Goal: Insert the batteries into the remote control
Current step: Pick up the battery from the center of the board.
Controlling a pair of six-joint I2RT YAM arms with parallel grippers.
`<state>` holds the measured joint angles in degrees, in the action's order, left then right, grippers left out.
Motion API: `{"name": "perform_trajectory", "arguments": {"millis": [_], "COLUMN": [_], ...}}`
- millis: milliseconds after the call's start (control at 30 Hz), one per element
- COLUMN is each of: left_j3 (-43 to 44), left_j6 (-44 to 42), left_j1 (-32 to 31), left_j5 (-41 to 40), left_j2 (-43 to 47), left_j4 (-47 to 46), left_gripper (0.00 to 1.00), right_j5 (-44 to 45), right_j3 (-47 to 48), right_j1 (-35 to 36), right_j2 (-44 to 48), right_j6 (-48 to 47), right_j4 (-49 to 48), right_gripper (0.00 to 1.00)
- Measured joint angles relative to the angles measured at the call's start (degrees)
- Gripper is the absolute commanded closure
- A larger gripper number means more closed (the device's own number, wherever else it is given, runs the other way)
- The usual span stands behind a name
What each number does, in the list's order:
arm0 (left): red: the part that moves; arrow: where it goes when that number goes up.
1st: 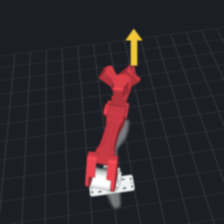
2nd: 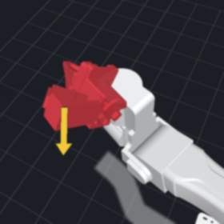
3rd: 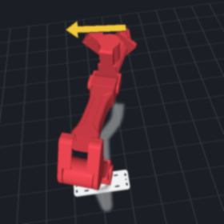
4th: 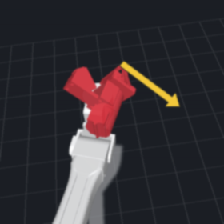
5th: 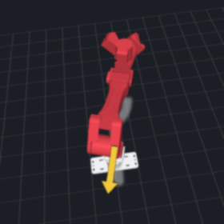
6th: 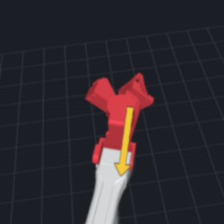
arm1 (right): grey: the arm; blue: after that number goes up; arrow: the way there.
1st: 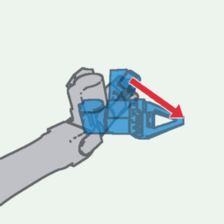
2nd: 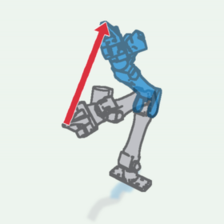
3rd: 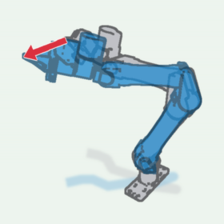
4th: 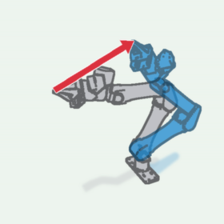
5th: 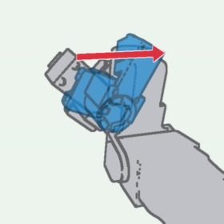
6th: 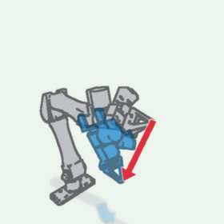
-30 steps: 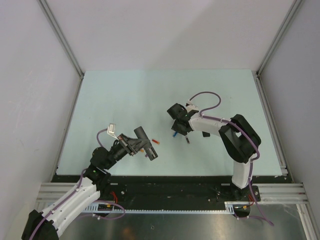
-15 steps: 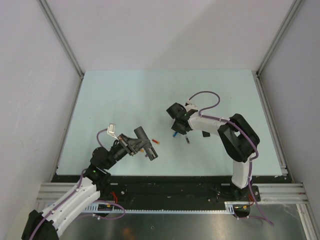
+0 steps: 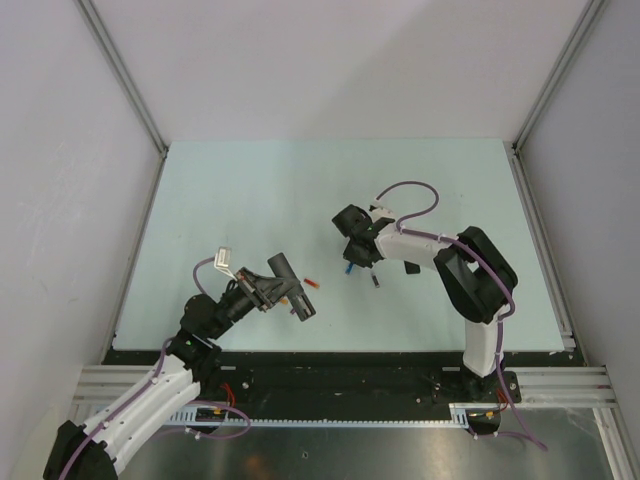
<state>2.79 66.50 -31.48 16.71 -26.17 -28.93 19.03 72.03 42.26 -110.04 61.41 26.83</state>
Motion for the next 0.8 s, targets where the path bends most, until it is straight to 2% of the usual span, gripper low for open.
{"name": "perform_trajectory", "arguments": {"millis": [233,400,500,600,800], "left_j3": [0.0,0.0,1.0,4.7,11.9], "left_j6": [0.0,0.0,-0.1,-0.1,1.7], "left_j1": [0.0,0.0,-0.3,-1.0,-2.2], "left_j5": [0.0,0.0,0.0,0.0,1.8], "left_j2": [-1.1,-6.8,-11.1,-17.0,-31.1], "left_j4": [0.0,0.0,0.2,-0.2,-11.1], "left_gripper": [1.0,1.0,1.0,1.0,1.0], "right_j5": [1.5,5.5,8.2,9.8,12.7], "right_j3": [-0.6,-5.4,-7.6,-8.6,-11.6], "right_j1": [0.4,3.9,9.8,15.3,21.9], "right_j2": [3.2,19.7,33.3,42.5,50.4], "right_j6": [-6.3,-16.5,-22.9,-26.8,-31.9], "right_j4": [2.8,3.2,1.8,0.7,0.1], "right_gripper": [1.0,1.0,1.0,1.0,1.0]}}
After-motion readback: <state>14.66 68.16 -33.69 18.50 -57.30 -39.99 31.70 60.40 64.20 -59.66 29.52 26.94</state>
